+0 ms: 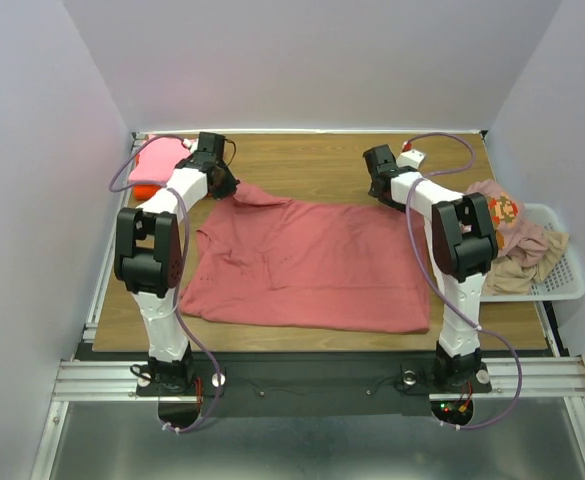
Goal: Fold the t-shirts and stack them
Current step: Fold the tshirt
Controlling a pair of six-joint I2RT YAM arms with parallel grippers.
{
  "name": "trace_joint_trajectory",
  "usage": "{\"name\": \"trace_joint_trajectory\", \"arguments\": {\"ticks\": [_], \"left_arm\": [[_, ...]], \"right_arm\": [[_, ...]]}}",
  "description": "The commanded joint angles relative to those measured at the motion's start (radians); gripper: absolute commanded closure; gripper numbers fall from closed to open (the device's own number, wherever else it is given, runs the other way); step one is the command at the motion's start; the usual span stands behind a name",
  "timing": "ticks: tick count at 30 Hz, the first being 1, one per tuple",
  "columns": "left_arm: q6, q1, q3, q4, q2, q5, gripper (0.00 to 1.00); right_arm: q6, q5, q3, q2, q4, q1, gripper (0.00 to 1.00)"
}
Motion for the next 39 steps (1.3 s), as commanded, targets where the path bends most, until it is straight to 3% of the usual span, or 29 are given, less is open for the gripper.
{"name": "trace_joint_trajectory", "arguments": {"ticks": [1, 8, 12, 16, 20, 25, 39], "left_arm": [[0.015, -0.003, -0.039, 0.039, -0.099, -0.007, 1.00], [0.012, -0.003, -0.080, 0.057, -0.138, -0.016, 1.00], [0.017, -0.003, -0.088, 0.057, -0.147, -0.015, 1.00], [0.014, -0.003, -0.105, 0.059, -0.171, -0.032, 1.00], [0.011, -0.003, -0.120, 0.057, -0.191, -0.041, 1.00], [0.006, -0.003, -0.142, 0.060, -0.207, -0.040, 1.00], [0.001, -0.003, -0.217, 0.088, -0.282, -0.030, 1.00]], "right_arm": [[0.049, 0.080, 0.012, 0.034, 0.023, -0.002, 0.22], [0.071, 0.093, 0.006, 0.072, 0.019, -0.002, 0.29], [0.086, 0.082, -0.012, 0.063, 0.016, -0.002, 0.46], [0.088, 0.078, -0.035, 0.029, 0.014, -0.002, 0.70], [0.097, 0.078, -0.069, -0.012, 0.011, -0.002, 0.79], [0.095, 0.074, -0.107, -0.044, 0.010, -0.002, 1.00], [0.019, 0.114, -0.126, -0.172, 0.008, 0.002, 1.00]]}}
